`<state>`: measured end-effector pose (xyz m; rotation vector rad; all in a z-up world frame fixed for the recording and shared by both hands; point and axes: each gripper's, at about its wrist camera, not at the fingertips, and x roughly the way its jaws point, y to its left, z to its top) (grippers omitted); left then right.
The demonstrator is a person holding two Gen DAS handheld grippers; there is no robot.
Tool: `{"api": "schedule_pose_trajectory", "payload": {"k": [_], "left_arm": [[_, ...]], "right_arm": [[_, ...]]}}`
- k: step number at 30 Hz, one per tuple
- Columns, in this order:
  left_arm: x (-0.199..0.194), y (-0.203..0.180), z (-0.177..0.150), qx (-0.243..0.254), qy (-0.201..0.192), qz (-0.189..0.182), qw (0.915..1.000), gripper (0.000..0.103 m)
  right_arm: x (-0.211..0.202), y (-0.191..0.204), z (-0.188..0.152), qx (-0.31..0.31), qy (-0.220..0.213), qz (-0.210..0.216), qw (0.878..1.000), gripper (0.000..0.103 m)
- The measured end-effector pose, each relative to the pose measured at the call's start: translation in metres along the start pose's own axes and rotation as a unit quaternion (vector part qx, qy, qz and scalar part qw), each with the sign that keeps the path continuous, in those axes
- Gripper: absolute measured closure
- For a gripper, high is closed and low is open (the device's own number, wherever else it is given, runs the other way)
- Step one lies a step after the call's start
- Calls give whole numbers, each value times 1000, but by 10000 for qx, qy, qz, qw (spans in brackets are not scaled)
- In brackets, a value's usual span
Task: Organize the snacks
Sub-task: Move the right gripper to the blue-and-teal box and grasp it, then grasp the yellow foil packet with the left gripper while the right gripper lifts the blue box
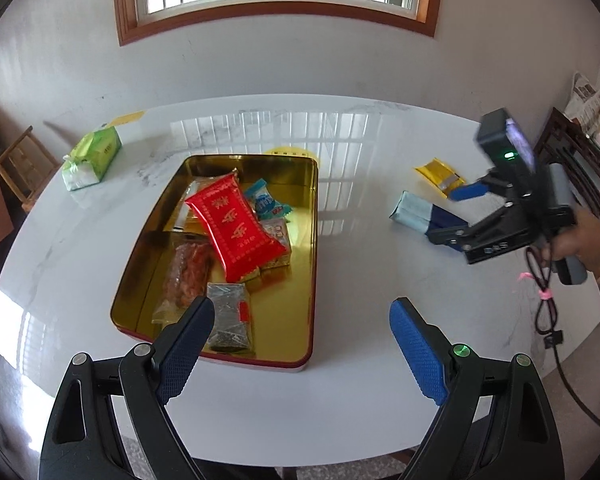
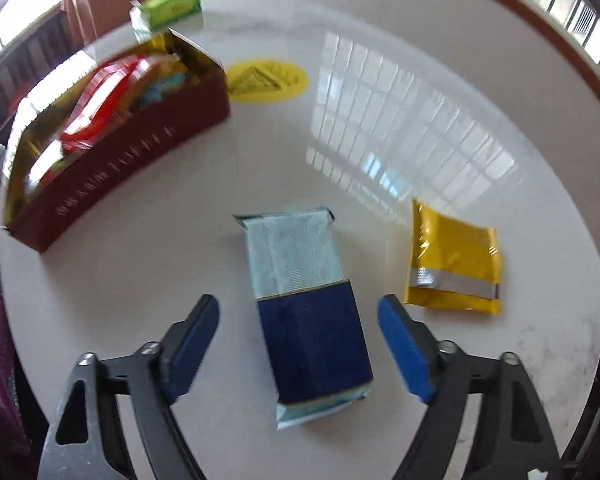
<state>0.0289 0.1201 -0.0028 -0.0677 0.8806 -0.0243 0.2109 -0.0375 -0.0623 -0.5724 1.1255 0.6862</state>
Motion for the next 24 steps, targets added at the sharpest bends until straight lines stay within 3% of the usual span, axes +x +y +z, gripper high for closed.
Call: {"api": "schedule_pose_trajectory", "payload": {"k": [4, 7, 10, 15, 19, 22, 24], "left_arm": [[11, -1, 3, 9, 101, -24, 9999, 14], [20, -5, 6, 28, 205, -19, 9998, 14], [21, -14, 10, 166, 71, -93, 9998, 14], [28, -47, 27, 854, -91, -262, 9960, 14], [53, -88, 58, 1452, 8, -909, 9852, 14], [78, -130, 85, 2100, 131, -1214, 9700, 14], [99, -158, 100, 2569, 170, -1174, 9591, 14]], "right_arm": [[0, 0, -8, 341, -139, 94, 9993, 57], [-10, 4, -32, 515, -263, -59, 9983, 57], [-30, -13, -78, 1221, -678, -2, 9902, 57], [-71, -82, -184, 2928, -1177, -532, 9474, 57], [-87, -133, -252, 3855, -1197, -1087, 9084, 57], [-91, -154, -277, 4097, -1256, -1146, 8962, 57], [-87, -160, -285, 4157, -1285, -1182, 8926, 57]]}}
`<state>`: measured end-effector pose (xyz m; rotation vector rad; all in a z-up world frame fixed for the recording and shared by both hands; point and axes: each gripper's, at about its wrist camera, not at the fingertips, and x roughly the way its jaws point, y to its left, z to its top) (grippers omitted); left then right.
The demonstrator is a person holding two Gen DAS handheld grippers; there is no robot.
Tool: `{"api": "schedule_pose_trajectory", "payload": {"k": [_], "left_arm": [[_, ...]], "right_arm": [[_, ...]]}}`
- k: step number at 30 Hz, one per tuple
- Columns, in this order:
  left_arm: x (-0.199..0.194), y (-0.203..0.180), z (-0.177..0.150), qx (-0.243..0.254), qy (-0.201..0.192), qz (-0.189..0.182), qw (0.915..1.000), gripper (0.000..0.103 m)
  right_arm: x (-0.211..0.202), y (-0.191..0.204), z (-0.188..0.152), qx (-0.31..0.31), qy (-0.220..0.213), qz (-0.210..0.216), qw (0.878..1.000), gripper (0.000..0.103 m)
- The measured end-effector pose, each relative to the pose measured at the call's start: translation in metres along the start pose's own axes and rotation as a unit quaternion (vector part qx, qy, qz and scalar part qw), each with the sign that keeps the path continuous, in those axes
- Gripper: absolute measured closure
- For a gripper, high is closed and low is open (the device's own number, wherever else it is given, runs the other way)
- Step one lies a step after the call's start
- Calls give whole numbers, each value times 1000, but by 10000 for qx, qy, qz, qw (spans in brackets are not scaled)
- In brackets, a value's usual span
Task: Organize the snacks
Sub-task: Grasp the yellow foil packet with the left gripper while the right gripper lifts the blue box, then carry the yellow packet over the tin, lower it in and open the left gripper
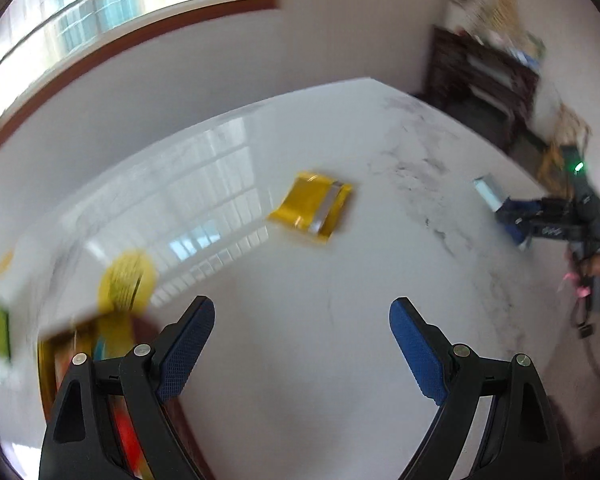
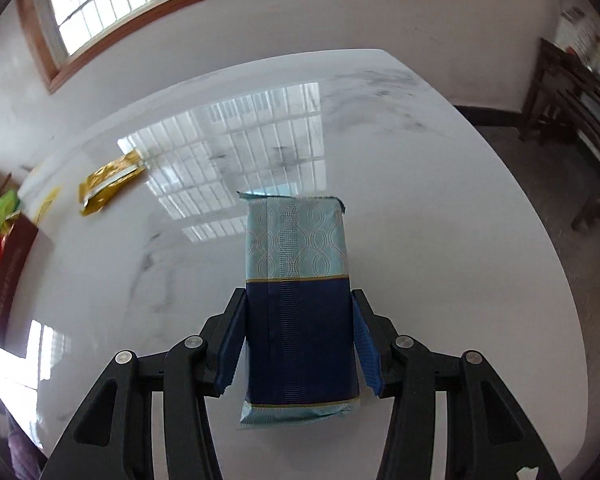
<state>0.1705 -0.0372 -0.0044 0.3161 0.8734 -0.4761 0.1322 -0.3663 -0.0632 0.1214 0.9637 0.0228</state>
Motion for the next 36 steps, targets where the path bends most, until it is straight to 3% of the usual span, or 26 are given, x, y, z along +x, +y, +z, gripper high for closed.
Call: {"api": "schedule_pose_trajectory", "payload": {"k": [7, 11, 14, 17, 21, 23, 24, 25, 26, 31, 36], "left_arm": [[77, -28, 70, 1252, 455, -262, 9907, 14], [120, -24, 91, 1398, 967, -480, 9843, 14], [144, -21, 98, 1455, 1181, -352, 9816, 14], [164, -15, 105, 1205, 1456, -624, 9800, 14], [184, -11, 101, 1046, 1628, -709, 9785, 16], [186, -6, 101, 628, 1601, -868, 9813, 24], [183, -5, 100, 507, 1503, -747, 9845, 38], [182, -6, 100, 469, 1480, -774, 9848, 44], [181, -6, 99, 408, 1501, -749, 9850, 44], [158, -7, 72, -388, 1287, -521, 9896, 44], [97, -8, 27, -1499, 931, -668, 9820, 44]], "right_arm": [[-2, 5, -13, 30, -377, 24, 9993, 55], [-5, 3, -16, 162, -545, 180, 9982, 55], [-5, 1, -15, 210, -588, 244, 9978, 55], [-6, 3, -14, 188, -581, 270, 9978, 55], [-5, 1, -14, 197, -583, 313, 9976, 55], [-5, 2, -14, 178, -574, 282, 9978, 55], [-4, 2, -14, 161, -566, 259, 9979, 55], [-4, 3, -13, 141, -557, 227, 9981, 55], [-4, 4, -13, 116, -546, 186, 9983, 55], [-3, 9, -12, -7, -495, -65, 9988, 54], [-2, 14, -13, -74, -464, -273, 9985, 54]]}}
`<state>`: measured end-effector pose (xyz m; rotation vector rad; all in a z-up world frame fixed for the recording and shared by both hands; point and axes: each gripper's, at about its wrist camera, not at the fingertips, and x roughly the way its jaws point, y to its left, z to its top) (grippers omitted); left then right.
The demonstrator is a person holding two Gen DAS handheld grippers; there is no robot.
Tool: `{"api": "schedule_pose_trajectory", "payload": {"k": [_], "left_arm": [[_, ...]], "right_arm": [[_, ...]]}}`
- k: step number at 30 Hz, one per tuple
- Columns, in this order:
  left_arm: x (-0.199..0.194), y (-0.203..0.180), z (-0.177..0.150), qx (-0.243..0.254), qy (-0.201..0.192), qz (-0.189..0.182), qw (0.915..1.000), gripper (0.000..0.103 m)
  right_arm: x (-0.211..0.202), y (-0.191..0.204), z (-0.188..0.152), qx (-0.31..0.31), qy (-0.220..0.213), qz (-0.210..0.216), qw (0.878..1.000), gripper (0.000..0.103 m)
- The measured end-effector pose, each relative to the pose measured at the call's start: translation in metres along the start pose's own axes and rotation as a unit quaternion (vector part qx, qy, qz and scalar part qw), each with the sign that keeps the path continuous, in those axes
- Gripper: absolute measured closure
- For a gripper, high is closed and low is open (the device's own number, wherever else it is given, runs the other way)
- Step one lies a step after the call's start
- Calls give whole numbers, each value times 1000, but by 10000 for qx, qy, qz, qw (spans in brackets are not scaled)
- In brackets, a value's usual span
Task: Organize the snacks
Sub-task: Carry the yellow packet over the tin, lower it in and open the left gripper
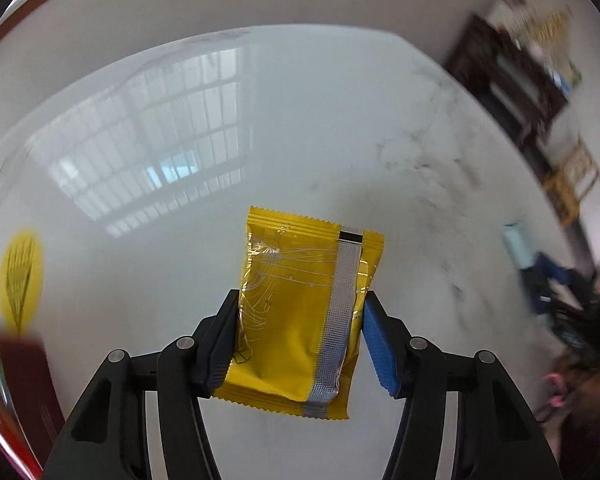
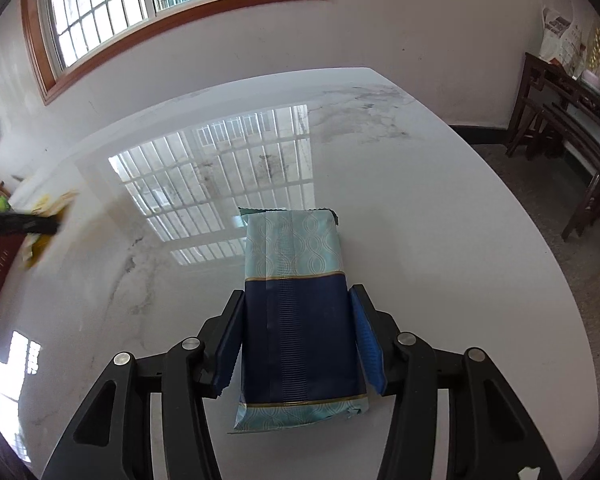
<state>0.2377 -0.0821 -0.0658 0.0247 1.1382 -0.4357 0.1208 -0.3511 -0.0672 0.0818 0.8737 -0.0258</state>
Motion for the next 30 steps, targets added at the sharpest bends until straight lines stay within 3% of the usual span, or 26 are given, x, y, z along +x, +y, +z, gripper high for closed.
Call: {"api": "schedule_pose_trajectory", "payload": {"k": [9, 14, 22, 30], "left_arm": [[-85, 13, -97, -729, -362, -112, 9966, 44], [-140, 53, -134, -1164, -692, 23, 9908, 44], [-194, 130, -170, -1734, -992, 699, 9773, 44], [-197, 168, -179, -1844, -1182, 1279, 9673, 44]], "right_arm": [[4, 14, 4, 349, 113, -552, 9978, 54], [6, 17, 8, 626, 170, -758, 9950, 54], [7, 22, 6, 797, 24, -920, 9926, 53], [8, 26, 8, 759, 38, -1019, 9919, 54]]}}
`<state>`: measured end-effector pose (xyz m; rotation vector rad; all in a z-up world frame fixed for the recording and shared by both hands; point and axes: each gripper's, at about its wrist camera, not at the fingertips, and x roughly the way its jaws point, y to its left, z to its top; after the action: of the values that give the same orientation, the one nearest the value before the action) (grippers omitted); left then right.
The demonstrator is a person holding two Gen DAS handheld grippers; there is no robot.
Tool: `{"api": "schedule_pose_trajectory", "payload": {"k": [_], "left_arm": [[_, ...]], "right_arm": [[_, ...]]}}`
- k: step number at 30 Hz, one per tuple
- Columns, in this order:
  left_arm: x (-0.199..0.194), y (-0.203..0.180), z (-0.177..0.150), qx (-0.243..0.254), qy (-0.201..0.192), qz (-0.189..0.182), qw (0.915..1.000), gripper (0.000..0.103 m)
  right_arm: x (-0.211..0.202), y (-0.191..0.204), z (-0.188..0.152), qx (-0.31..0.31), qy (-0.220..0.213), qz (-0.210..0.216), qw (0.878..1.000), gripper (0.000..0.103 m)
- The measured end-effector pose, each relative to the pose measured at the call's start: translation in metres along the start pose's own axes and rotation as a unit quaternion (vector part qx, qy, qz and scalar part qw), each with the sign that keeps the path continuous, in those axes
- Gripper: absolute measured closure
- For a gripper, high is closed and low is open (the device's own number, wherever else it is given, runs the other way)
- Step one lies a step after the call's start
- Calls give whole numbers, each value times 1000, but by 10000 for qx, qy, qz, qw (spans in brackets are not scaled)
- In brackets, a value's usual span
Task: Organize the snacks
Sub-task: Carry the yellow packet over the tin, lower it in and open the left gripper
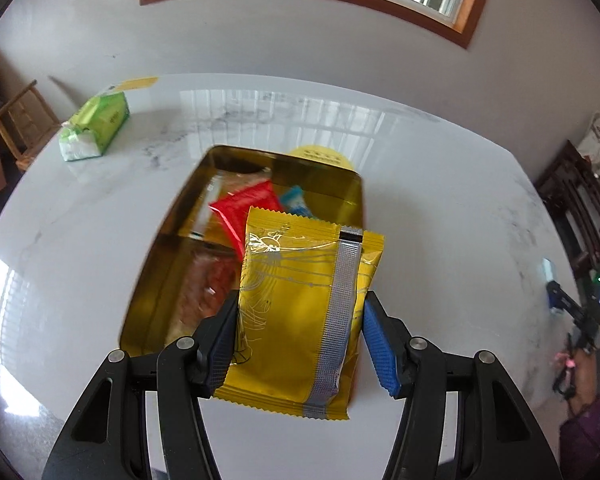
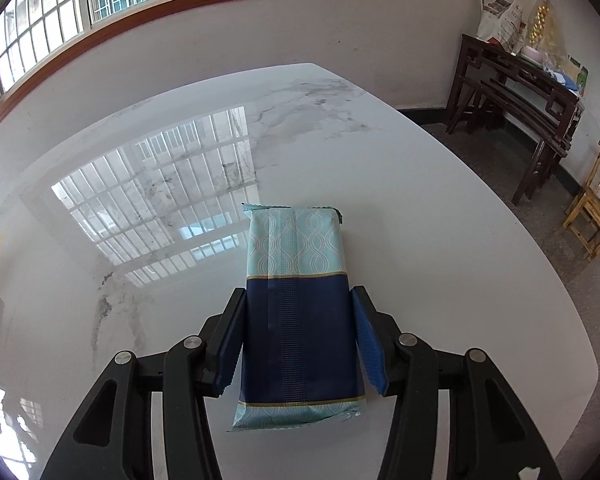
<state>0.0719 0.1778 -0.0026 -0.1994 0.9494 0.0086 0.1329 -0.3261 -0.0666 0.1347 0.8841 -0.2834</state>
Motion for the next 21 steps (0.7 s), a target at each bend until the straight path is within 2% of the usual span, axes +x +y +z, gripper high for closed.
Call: {"api": "schedule_pose_trajectory", "payload": {"k": [12, 21], "left_arm": [[26, -1, 20, 95, -225, 290, 9993, 44], [45, -6, 33, 105, -194, 323, 9992, 44]], "right_arm": [[0, 0, -1, -33, -2, -40, 10000, 54], [0, 0, -1, -40, -1, -33, 10000, 53]]}}
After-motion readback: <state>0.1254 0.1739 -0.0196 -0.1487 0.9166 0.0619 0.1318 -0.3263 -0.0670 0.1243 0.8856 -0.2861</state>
